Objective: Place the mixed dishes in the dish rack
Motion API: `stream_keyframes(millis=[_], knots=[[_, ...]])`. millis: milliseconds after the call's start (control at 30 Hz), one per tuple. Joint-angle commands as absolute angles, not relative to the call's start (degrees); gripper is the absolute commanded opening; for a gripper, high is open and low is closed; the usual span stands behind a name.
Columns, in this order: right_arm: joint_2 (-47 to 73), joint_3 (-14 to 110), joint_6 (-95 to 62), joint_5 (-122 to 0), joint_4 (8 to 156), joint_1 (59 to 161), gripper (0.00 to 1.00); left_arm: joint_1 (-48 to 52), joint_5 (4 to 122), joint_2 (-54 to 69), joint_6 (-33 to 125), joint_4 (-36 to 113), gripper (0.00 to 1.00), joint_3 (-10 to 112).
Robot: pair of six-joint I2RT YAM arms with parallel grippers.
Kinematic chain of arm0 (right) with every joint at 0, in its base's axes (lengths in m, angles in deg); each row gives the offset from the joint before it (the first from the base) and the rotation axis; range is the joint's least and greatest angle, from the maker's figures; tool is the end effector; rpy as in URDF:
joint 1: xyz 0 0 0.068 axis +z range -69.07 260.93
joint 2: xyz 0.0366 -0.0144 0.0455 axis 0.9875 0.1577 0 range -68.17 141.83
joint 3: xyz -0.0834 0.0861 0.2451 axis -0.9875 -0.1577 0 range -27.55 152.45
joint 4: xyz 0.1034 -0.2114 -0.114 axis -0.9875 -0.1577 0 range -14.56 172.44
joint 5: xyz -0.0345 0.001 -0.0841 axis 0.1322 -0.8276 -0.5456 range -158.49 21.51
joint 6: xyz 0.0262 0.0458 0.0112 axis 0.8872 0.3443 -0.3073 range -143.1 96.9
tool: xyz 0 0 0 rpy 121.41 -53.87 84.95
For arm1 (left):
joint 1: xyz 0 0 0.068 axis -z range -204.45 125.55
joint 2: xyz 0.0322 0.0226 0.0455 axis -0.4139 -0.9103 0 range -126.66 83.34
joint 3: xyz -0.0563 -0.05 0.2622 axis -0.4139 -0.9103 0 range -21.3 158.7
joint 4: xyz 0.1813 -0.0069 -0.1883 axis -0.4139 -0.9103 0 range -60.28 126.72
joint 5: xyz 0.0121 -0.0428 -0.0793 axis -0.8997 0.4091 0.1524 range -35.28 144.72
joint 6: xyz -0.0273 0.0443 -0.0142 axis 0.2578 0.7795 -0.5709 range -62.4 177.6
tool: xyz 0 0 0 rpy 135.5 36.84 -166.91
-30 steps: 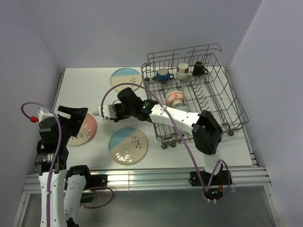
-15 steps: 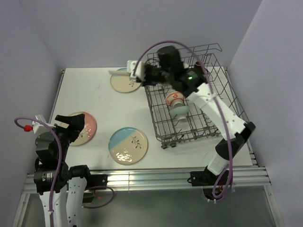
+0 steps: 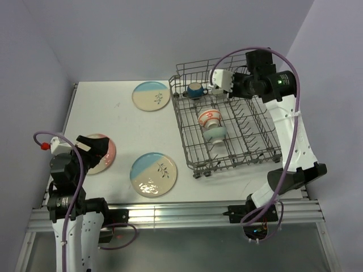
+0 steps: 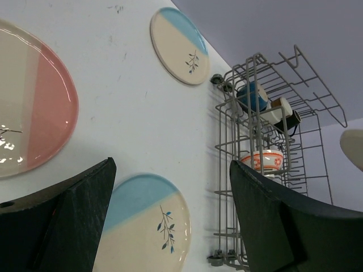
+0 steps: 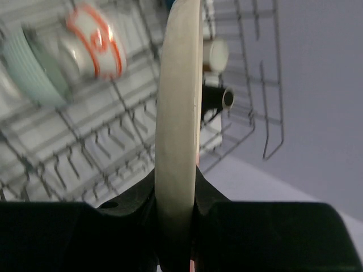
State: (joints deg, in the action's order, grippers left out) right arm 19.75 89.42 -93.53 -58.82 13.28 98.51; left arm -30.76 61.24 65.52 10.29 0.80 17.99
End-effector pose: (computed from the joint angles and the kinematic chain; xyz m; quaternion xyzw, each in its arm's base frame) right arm 0.2640 0.0899 0.4785 -0.6533 0.6251 -0.1185 0.4103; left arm 0.0806 0.0047 0.3125 -0.3249 0.7200 -0.2563 0.5571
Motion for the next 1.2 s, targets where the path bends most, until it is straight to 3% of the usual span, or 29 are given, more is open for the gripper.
stream_keyframes(millis=[0,200,600,1167], knots=[[19.7,94.4,-103.7,-64.9,7.7,94.6,0.0,-31.0,63.8,64.5,12.5,6.3,0.88,16.5],[17.5,84.7,-116.4,-72.7,5.5,90.8,0.0,-31.1,64.9,63.0,13.4,8.5,0.88,14.8],[22.4,78.5,-130.3,-85.1,8.3,89.3,0.0,-31.0,66.4,62.6,13.1,10.4,0.88,13.1],[27.5,77.0,-135.7,-89.8,12.1,88.7,0.0,-31.0,66.2,61.6,13.3,10.8,0.88,12.8]])
